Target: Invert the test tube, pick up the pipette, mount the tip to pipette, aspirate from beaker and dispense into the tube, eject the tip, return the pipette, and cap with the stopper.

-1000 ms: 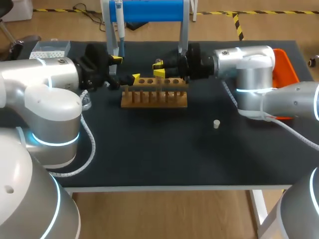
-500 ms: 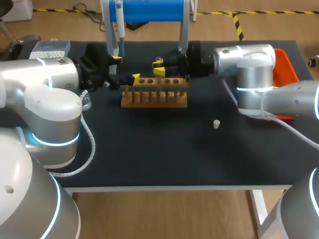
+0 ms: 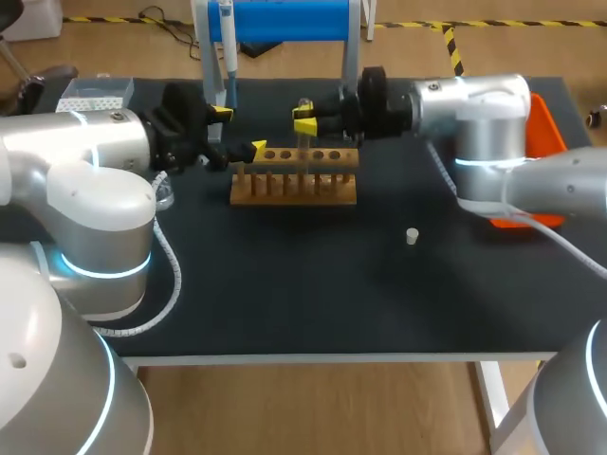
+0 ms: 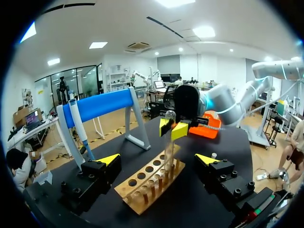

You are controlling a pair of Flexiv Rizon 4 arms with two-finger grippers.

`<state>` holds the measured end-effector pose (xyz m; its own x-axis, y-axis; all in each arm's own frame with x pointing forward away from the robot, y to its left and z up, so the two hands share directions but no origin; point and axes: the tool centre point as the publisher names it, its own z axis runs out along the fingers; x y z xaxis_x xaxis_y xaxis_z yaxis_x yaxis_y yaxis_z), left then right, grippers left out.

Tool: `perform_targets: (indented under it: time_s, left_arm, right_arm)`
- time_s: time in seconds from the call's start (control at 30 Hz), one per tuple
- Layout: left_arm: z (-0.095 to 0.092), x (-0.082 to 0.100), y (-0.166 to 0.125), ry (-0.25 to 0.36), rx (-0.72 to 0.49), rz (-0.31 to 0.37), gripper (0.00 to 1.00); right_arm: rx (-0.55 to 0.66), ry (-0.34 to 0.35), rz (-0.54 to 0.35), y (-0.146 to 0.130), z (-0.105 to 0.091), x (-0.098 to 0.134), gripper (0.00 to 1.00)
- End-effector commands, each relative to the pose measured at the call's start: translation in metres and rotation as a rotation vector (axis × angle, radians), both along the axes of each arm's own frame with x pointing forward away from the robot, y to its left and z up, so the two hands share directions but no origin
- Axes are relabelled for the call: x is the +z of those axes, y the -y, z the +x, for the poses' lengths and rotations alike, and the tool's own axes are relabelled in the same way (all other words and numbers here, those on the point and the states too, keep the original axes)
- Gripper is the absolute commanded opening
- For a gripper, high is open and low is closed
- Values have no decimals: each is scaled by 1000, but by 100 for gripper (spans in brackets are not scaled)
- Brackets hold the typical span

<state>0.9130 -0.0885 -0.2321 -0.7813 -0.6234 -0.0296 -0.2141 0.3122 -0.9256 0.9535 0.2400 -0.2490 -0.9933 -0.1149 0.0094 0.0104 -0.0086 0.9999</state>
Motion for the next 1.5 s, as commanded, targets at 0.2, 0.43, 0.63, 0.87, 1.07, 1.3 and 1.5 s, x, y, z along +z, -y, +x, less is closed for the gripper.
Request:
perform_targets:
  time_s: [0.2,0.43,0.63,0.87,1.07,1.3,1.5]
  left_arm:
    - [1,-2,0,2,-2,-4,100]
    - [1,-2,0,2,-2,-4,100]
    - [1,-2,0,2,-2,-4,100]
    - [1,-2,0,2,-2,-4,100]
    - [1,-2,0,2,-2,-4,100]
    - [1,-2,0,2,-2,-4,100]
    - [1,-2,0,2,-2,-4,100]
  right_arm:
    - [0,2,1,3,-6,18,0]
    - [7,15,4,4,-9,29,0]
    - [8,23,-2,5,-12,35,0]
    - [-1,14,-11,9,-14,46,0]
    - [-2,-8,-19,13,-22,57,0]
    - [-23,-40,-27,20,-30,65,0]
    - [-23,-40,-27,20,-30,65,0]
